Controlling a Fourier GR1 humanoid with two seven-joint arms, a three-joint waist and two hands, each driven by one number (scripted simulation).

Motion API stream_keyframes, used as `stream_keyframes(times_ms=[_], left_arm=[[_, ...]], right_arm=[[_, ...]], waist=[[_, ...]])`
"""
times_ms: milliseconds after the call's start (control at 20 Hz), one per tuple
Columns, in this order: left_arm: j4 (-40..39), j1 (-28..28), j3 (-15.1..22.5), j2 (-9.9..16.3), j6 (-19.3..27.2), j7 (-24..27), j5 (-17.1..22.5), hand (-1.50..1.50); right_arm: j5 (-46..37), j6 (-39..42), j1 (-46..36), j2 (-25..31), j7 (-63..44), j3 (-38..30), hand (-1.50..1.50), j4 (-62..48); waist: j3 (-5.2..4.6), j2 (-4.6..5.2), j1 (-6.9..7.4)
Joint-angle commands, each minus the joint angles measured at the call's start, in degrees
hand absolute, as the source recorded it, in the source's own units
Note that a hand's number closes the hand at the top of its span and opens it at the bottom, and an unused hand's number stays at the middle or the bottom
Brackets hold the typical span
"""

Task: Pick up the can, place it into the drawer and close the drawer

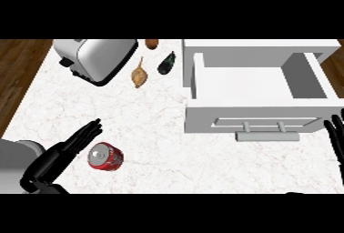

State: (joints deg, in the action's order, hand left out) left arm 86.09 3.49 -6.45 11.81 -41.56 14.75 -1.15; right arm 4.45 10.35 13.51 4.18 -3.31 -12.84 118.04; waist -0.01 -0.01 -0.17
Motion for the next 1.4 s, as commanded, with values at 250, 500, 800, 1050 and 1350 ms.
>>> stream_keyframes(times_ms=[250,500,800,1050,1350], left_arm=[[-9.17,2.31,-1.62,4.94,-2.72,13.81,-5.46,-1.50],[-18.60,-5.04,-0.26,3.47,1.64,15.44,-8.52,-1.50],[-30.27,-11.69,-0.80,6.70,2.44,21.35,-10.03,-1.50],[-41.40,-14.35,0.06,5.67,6.52,26.67,-12.45,-1.50],[-37.11,-13.48,2.52,3.46,8.20,22.71,-11.95,-1.50]], right_arm=[[-1.36,0.22,-0.90,-0.66,0.19,-0.30,-1.50,-0.67],[-0.42,1.75,2.25,-1.40,-0.62,-0.32,-1.50,3.45],[-2.59,0.47,-0.54,-2.15,2.21,0.36,-1.50,-0.87],[-0.84,0.23,-1.44,-1.02,-1.41,-0.43,-1.50,1.59],[-1.24,-0.16,2.13,-3.21,-5.32,1.78,-1.50,8.63]], waist=[[-0.01,0.00,0.19],[-0.01,-0.01,-0.10],[-0.01,0.05,-0.15],[-0.06,0.14,-0.44],[-0.02,-0.01,-0.21]])
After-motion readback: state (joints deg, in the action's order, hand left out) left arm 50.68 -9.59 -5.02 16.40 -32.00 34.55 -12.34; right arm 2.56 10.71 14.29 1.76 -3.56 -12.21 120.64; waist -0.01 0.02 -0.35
